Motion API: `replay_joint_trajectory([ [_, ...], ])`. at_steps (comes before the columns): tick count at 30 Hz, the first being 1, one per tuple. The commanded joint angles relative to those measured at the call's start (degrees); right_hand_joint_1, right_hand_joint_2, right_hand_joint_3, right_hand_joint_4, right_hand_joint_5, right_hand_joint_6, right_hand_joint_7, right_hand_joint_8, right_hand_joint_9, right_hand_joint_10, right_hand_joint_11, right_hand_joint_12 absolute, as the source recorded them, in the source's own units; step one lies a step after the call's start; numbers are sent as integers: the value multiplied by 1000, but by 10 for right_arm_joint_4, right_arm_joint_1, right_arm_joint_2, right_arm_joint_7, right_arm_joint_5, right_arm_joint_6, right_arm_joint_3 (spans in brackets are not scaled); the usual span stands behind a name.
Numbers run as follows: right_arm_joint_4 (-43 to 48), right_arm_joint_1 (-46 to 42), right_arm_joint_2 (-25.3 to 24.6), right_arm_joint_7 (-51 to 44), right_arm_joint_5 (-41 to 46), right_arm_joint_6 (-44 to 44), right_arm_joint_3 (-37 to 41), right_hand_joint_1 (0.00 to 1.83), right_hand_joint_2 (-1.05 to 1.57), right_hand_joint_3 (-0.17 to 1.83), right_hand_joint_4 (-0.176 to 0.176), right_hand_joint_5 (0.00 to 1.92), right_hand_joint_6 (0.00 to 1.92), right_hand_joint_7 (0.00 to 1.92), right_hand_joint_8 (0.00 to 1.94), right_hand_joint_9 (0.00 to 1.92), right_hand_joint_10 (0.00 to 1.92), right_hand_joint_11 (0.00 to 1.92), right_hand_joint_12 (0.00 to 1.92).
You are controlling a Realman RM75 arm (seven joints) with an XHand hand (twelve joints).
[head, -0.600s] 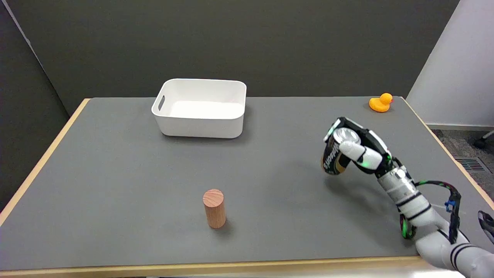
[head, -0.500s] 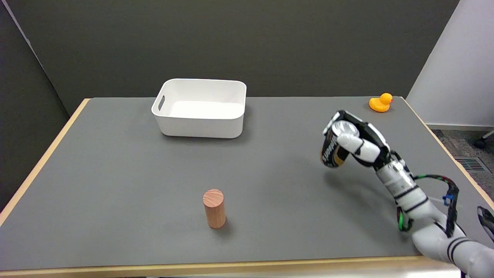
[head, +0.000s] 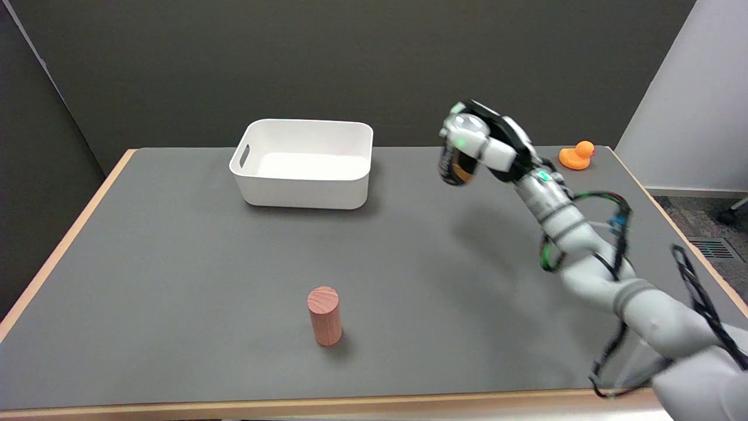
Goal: Place the black can into the white box.
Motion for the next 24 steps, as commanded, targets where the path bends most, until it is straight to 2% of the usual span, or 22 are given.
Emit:
replay_joint_trajectory([
  [1, -26, 242, -133, -61, 10, -198, -206, 1151, 1328, 11, -176, 447, 1598, 771, 1563, 711, 1337, 364, 1891],
  [6, -27, 263, -165, -61, -13, -221, -215, 1150, 1313, 38, -176, 455, 1597, 768, 1563, 707, 1346, 363, 1890],
  [10, -24, 278, -180, -61, -28, -244, -216, 1137, 1340, 7, -163, 442, 1620, 752, 1582, 700, 1339, 337, 1858],
  [11, -24, 282, -182, -61, -34, -253, -216, 1140, 1319, 44, -162, 447, 1618, 757, 1576, 693, 1355, 328, 1872],
  [13, -27, 290, -184, -61, -41, -273, -216, 1166, 1189, 259, -168, 486, 1581, 794, 1526, 666, 1419, 305, 1911],
  [15, -35, 300, -186, -69, -48, -296, -211, 1172, 1152, 322, -168, 496, 1573, 803, 1515, 655, 1437, 302, 1921],
  [18, -57, 318, -192, -101, -58, -319, -199, 1169, 1178, 271, -165, 494, 1572, 798, 1517, 666, 1419, 319, 1919],
  [19, -72, 327, -196, -120, -58, -328, -195, 1159, 1256, 126, -159, 480, 1577, 780, 1532, 699, 1363, 382, 1912],
  [24, -159, 367, -216, -223, -57, -359, -181, 1141, 1284, 93, -147, 467, 1596, 764, 1556, 698, 1342, 364, 1845],
])
